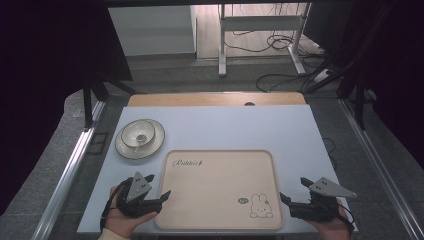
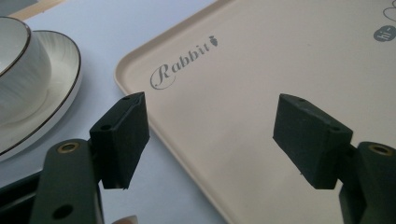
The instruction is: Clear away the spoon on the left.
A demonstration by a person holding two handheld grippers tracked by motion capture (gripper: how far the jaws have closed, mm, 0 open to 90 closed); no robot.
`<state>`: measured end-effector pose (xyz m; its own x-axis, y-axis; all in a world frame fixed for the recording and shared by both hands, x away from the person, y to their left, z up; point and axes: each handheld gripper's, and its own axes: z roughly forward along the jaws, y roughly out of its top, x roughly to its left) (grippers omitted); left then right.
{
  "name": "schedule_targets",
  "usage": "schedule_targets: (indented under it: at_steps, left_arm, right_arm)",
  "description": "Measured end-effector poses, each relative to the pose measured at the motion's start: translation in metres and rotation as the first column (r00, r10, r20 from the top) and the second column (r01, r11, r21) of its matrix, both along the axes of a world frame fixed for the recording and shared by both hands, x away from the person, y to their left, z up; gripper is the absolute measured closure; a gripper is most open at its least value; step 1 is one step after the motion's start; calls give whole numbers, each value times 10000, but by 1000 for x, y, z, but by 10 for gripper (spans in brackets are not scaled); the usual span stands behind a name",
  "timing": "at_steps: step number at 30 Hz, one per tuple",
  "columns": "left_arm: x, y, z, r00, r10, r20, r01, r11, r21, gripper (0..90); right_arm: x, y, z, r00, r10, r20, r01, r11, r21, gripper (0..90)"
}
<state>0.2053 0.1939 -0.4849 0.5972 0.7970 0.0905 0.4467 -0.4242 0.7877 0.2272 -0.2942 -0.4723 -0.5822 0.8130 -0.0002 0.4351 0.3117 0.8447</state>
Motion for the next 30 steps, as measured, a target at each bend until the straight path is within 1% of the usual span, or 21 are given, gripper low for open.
schedule_targets:
  at_steps: [2,4,6,7,8,10,12,13,14,16,18,21,24,27,28,30]
  left_arm:
    - [1,-3,0,9999,-110,-12,110,9999,88,271]
    - [0,-5,-1,9997,-246,-34,247,9997,94,271]
    - [-2,-5,-2,9994,-355,-37,355,9994,-11,264]
    - [-2,-5,-2,9994,-355,-37,355,9994,-11,261]
    - [-3,-5,-1,9993,-365,5,365,9993,-79,258]
    - [-4,-4,-1,9993,-378,25,378,9993,-56,255]
    - [-6,-3,1,9993,-362,111,362,9993,21,254]
    - [-7,-4,2,9995,-293,112,294,9995,-85,254]
    - [-8,-3,3,9997,-195,132,195,9998,-48,254]
    - [-11,-2,4,9999,-23,117,25,9999,-112,255]
    - [-13,-1,5,9999,18,123,-15,9998,-177,258]
    - [-14,2,6,9999,21,144,-18,9998,-212,259]
    - [-14,5,7,9998,54,175,-49,9997,-258,259]
    - [-12,7,6,9999,49,161,-44,9996,-263,256]
    - [-11,8,6,9999,10,162,-4,9993,-379,251]
    - [-11,8,7,9998,-74,202,82,9990,-434,245]
  right_arm:
    - [2,-1,0,10000,-35,-41,36,10000,66,116]
    - [4,-3,-1,9998,-26,-211,30,9998,174,119]
    - [6,-3,-2,9994,54,-339,-50,9999,130,126]
    - [6,-3,-2,9994,54,-339,-50,9999,130,126]
    - [8,-3,-3,9993,143,-355,-145,9999,-31,129]
    - [8,-2,-2,9992,190,-351,-191,9998,-41,133]
    - [8,-2,-2,9992,200,-360,-201,9998,-47,137]
    - [7,-2,-2,9990,197,-395,-199,9998,-35,138]
    - [7,-1,-3,9989,215,-424,-219,9997,-79,139]
    - [7,0,-2,9989,204,-420,-209,9997,-123,142]
    - [7,0,-2,9990,201,-392,-207,9997,-157,145]
    - [8,2,-3,9990,251,-374,-260,9994,-246,150]
    - [10,4,-6,9981,480,-395,-492,9983,-299,154]
    - [10,5,-7,9975,588,-388,-606,9971,-469,155]
    - [10,5,-7,9976,571,-392,-590,9970,-507,156]
    - [10,4,-7,9980,512,-373,-531,9972,-533,156]
